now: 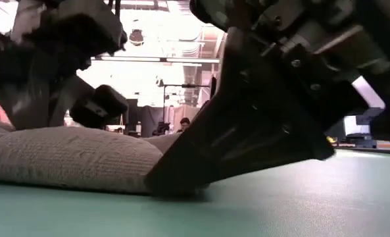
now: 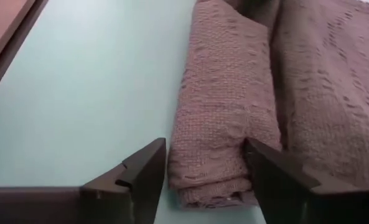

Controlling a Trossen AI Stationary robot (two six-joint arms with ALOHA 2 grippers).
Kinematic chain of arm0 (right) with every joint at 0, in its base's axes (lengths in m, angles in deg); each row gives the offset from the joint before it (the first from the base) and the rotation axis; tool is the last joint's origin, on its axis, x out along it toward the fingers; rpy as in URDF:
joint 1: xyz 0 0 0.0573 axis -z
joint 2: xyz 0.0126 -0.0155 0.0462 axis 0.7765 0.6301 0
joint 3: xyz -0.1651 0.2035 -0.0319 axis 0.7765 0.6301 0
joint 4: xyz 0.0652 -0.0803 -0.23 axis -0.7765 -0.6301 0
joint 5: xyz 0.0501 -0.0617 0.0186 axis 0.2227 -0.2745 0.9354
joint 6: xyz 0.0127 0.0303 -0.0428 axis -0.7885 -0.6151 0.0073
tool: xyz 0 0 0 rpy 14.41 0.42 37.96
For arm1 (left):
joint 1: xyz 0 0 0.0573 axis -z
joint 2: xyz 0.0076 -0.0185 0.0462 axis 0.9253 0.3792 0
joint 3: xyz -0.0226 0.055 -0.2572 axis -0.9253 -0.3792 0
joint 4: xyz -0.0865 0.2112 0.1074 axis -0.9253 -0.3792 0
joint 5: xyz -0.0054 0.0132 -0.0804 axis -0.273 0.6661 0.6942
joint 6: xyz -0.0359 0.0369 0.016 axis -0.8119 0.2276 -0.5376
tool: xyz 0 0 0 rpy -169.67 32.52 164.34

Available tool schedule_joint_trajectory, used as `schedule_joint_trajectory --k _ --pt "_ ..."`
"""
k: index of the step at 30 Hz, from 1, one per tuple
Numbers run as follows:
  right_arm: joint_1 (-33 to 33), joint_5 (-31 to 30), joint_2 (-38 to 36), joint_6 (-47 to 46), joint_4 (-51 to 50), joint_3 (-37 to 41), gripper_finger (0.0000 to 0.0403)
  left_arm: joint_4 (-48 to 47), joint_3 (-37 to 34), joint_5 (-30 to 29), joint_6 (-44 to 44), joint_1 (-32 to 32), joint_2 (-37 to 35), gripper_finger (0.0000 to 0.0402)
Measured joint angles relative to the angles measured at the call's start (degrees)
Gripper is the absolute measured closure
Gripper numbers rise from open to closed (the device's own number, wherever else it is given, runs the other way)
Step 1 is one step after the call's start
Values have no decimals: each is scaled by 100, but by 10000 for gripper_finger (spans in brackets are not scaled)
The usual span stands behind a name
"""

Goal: Roll towel
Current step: Roll the gray towel

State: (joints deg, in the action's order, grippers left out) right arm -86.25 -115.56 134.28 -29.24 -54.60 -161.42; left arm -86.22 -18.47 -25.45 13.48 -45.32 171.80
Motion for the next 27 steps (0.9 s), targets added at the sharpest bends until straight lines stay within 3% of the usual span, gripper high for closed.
schedule_joint_trajectory --k 4,11,17,23,27 --pt "-51 -26 -32 -502 -182 0 221 -129 0 -6 165 0 -500 401" --pt "-154 299 -279 -1463 -92 18 374 80 7 -513 478 2 -813 401" --pt "-81 863 -785 -2290 -282 55 365 360 9 -901 590 -299 -330 401" --pt "222 1541 -780 -3671 -532 42 364 680 5 -624 671 -496 -17 401" --pt "356 1577 -768 -4234 -552 104 366 686 11 -627 765 -468 -15 401"
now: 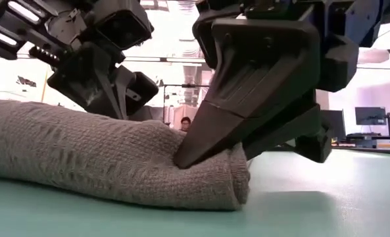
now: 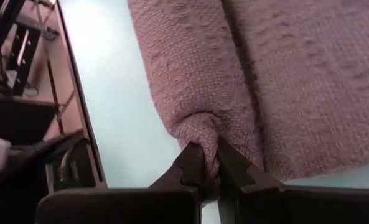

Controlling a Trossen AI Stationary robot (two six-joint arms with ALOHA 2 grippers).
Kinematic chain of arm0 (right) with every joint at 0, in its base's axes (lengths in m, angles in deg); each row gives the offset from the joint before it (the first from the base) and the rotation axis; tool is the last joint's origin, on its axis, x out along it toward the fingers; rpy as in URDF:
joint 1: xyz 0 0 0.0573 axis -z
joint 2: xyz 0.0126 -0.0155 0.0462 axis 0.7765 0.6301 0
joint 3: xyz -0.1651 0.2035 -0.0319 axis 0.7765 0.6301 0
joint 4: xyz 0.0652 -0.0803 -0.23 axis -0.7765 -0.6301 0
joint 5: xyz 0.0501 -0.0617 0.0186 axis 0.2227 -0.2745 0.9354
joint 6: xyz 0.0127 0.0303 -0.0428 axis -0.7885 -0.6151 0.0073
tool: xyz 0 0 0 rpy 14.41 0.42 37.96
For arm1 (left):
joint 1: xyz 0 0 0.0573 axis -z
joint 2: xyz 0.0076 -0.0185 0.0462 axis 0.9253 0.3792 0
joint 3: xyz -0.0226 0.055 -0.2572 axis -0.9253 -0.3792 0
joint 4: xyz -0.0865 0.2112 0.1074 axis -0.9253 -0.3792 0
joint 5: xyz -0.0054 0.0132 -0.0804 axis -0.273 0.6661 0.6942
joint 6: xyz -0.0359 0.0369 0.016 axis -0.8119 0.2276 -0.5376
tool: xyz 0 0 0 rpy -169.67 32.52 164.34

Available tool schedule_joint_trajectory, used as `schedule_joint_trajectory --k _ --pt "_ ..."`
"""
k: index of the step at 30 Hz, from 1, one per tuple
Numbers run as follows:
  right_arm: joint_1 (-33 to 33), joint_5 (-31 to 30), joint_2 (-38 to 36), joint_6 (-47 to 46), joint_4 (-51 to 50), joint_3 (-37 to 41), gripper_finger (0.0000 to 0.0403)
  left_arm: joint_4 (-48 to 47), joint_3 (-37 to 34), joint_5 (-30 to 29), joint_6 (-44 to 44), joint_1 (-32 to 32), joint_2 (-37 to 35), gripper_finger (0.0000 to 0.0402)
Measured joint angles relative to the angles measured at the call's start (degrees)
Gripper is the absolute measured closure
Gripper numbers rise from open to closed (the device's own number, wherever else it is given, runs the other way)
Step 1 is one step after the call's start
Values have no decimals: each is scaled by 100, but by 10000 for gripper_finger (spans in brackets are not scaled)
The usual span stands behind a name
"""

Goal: Roll towel
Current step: Roll the gray towel

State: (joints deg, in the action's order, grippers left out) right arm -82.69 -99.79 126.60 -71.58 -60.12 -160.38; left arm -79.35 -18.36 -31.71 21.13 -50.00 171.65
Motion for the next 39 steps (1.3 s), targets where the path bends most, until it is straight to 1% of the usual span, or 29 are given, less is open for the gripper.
schedule_joint_trajectory --k 7,11,13,15,17,19,22,24,33,39 --pt "125 171 -4 -572 -110 -4 366 -189 0 -97 165 34 -15 401" --pt "162 186 -7 -725 -224 -4 366 319 -3 -77 589 314 -51 401" --pt "174 180 -13 -787 -355 -6 365 717 -2 -253 769 550 -76 402" --pt "175 169 -15 -826 -394 -6 365 792 -4 -454 974 754 -158 401" --pt "175 169 -13 -829 -409 -6 365 939 -2 -482 1139 899 -191 402" --pt "181 169 -13 -858 -412 -6 365 933 -2 -510 1148 1033 -192 401" --pt "194 170 -10 -868 -397 -1 365 742 -2 -899 1098 1092 -166 402" --pt "195 169 -9 -889 -376 3 365 642 -4 -1009 1062 1038 -156 401" --pt "193 167 -9 -1371 -280 14 365 249 -35 -619 1024 968 -72 401" --pt "195 347 -9 -1764 -260 14 365 642 -253 -815 710 983 146 401"
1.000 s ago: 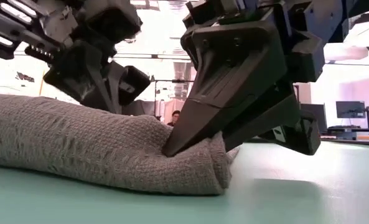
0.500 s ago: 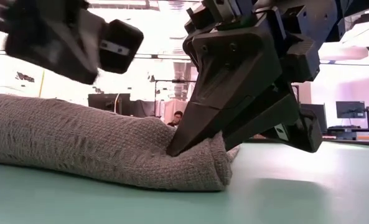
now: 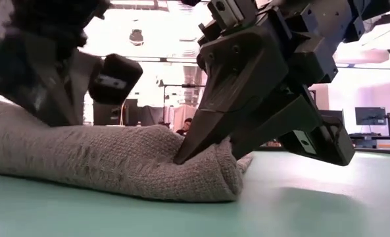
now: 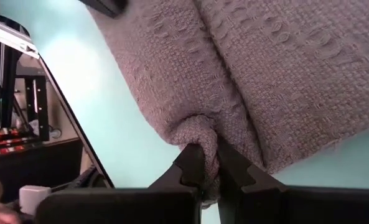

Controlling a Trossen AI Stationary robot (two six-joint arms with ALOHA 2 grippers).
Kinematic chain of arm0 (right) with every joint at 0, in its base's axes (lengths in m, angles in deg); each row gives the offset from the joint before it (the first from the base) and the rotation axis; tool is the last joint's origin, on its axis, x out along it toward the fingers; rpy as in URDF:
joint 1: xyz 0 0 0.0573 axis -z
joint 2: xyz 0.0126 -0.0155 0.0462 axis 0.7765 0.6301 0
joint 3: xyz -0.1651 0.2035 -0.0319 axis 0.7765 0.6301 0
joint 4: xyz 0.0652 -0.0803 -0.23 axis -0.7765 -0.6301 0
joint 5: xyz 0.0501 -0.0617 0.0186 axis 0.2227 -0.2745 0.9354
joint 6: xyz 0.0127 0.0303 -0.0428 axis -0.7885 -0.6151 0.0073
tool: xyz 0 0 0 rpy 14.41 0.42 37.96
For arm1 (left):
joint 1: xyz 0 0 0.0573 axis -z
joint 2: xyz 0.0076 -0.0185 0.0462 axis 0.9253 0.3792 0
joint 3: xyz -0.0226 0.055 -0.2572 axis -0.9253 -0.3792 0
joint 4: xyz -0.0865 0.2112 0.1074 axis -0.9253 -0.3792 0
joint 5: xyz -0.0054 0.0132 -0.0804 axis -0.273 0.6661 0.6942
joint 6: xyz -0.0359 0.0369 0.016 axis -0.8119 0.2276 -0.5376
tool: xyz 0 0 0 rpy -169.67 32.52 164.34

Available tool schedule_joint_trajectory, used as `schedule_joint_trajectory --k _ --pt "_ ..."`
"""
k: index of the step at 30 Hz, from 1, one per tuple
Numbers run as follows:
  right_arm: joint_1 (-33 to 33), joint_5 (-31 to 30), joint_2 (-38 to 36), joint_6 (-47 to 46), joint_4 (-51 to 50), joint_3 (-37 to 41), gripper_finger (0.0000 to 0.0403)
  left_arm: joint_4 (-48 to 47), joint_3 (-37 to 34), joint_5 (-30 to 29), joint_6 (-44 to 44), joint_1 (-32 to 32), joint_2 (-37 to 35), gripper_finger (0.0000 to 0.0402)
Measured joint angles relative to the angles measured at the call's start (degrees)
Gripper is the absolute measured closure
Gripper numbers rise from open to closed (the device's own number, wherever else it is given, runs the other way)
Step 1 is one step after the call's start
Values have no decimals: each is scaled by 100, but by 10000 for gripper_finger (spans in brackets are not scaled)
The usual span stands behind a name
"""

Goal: Roll towel
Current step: Roll the gray towel

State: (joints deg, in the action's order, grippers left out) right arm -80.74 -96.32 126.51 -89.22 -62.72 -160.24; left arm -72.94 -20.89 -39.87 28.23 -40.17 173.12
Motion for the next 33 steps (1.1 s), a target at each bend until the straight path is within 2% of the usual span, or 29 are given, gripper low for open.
schedule_joint_trajectory --k 4,10,17,25,29,33 --pt "0 118 -20 -72 6 -26 363 113 -57 -71 -165 -1 319 401" --pt "0 235 -102 370 26 -11 344 273 -59 -94 -300 -4 558 401" --pt "-2 250 -357 477 -396 -11 293 224 -59 -31 -482 -23 560 401" --pt "-15 366 -1021 820 -1033 -4 224 188 -59 352 -695 -40 560 401" --pt "-124 139 -1310 1516 -986 -11 208 225 -62 850 -877 -130 569 401" --pt "-514 -590 -1325 3055 -871 -17 205 221 -66 1291 -1039 -319 573 401"
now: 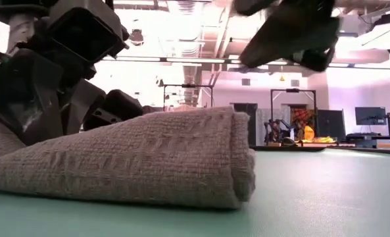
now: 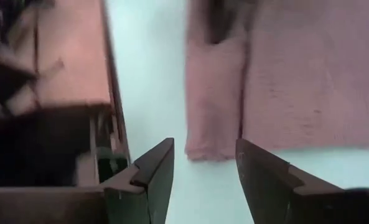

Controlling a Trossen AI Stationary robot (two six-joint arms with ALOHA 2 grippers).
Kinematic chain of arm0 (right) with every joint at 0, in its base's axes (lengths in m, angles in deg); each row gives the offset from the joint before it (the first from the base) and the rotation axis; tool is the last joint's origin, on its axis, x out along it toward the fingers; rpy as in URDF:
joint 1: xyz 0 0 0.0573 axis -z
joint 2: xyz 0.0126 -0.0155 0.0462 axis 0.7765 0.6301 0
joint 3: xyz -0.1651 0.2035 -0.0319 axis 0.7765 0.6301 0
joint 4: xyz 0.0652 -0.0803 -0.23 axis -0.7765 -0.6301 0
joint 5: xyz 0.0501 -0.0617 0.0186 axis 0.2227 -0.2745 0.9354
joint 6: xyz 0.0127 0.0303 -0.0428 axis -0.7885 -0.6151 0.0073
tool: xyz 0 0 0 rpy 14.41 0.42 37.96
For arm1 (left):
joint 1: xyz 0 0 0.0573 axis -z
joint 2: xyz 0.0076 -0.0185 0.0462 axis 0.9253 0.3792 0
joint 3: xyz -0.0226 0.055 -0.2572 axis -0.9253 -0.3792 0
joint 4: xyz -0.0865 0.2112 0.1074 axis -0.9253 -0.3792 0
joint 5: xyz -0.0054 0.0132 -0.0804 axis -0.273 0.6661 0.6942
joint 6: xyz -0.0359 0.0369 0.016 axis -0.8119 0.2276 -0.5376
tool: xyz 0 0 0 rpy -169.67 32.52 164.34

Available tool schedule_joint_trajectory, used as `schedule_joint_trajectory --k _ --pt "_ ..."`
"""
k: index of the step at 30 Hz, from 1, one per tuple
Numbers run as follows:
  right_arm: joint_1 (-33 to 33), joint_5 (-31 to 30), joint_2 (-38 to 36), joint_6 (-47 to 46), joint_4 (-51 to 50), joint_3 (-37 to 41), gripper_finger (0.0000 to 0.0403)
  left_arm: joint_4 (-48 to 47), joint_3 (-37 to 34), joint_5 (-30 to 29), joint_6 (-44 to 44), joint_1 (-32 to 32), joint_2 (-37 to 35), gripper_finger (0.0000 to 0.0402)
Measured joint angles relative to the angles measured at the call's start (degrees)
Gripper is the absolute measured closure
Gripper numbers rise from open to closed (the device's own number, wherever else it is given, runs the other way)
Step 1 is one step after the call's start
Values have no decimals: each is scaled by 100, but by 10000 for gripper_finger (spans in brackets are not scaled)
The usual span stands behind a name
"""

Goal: Roll towel
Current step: Roll the gray towel

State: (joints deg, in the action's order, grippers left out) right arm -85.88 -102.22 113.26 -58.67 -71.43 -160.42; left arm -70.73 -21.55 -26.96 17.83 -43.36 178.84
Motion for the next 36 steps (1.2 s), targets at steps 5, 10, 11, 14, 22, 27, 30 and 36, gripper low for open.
schedule_joint_trajectory --k 5,10,11,14,22,27,30,36 --pt "-482 -450 447 2394 606 -4 210 9 -2 348 -54 -241 0 401" --pt "-645 -563 985 4706 1423 -7 220 8 -4 566 -123 -425 0 401" --pt "-645 -620 1065 4901 1458 -7 223 25 -4 596 -141 -448 0 401" --pt "-577 -646 1199 5180 1617 -7 233 42 -4 630 -204 -473 0 401" --pt "-337 -624 1214 5732 1903 -13 245 24 -4 612 -335 -473 0 401" --pt "-236 -615 1214 5708 1649 -15 243 24 -4 662 -336 -479 0 401" --pt "-138 -603 1214 5510 1458 -15 243 23 -4 776 -334 -509 0 401" --pt "0 -604 1210 5244 979 -17 243 21 -4 853 -297 -515 -1 401"
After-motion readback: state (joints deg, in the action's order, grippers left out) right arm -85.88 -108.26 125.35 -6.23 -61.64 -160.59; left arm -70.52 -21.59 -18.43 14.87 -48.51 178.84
